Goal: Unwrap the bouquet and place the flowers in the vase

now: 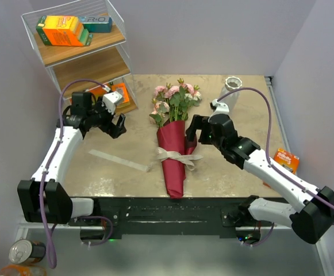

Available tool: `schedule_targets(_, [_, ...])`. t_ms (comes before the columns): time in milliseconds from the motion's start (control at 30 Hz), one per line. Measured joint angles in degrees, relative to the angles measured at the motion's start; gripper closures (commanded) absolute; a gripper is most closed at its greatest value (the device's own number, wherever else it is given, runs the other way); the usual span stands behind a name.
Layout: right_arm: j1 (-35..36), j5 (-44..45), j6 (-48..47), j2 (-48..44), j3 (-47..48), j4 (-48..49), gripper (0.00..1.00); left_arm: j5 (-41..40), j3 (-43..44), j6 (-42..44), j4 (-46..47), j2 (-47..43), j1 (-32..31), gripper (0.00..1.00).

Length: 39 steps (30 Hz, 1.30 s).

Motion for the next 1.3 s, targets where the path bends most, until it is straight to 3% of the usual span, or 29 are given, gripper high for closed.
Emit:
schedule_targets(400, [1.38, 3.10, -1.64, 2.21, -9.68, 1.44, 0.07, 0.24, -1.22, 9.27, -3.91, 6.29, -7.41, 0.00])
schedule_targets(733, [2.71, 4.22, 8.61, 1.11, -19.10, 5.31, 0.06, -2.75, -8.20, 11.21, -3.45, 7.37, -22.49, 0.00])
schedule_targets(967, [2.71, 3.34, 12.46, 6.73, -17.77, 7.48, 0.04, -3.63, -8.46, 10.97, -0.42, 10.01, -25.07, 0.01])
schedule_targets(1300, [2.71, -1.53, 18.43, 7.69, -18.78, 15.76, 0.05, -4.42, -9.99, 9.51, 4.66, 11.06, -28.74, 0.01])
